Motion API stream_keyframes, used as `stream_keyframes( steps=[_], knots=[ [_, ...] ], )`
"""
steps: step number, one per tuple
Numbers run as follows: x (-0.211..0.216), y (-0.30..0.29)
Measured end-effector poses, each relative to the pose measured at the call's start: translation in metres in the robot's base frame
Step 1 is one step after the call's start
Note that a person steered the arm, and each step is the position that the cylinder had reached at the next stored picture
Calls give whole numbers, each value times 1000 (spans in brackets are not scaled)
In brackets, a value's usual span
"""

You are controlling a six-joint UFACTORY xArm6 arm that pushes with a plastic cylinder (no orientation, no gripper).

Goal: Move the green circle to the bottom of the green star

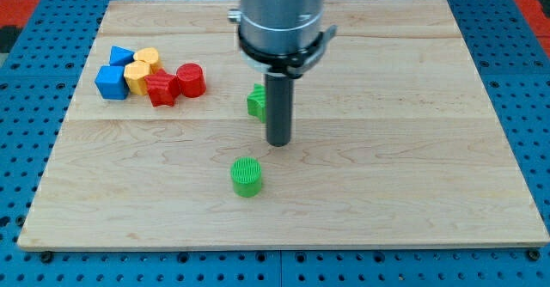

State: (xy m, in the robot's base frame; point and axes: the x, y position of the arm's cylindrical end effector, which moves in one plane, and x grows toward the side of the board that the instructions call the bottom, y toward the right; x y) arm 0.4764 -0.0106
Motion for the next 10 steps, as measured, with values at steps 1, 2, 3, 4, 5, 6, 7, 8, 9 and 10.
stream_keyframes(
  steps=[1,2,3,4,5,6,7,8,9,10],
  knots=[
    [-56,10],
    [-53,35],
    [2,45],
    [-37,-10],
    [-66,-21],
    [-78,17],
    [-59,66],
    [11,113],
    [68,116],
    [96,72]
  ],
)
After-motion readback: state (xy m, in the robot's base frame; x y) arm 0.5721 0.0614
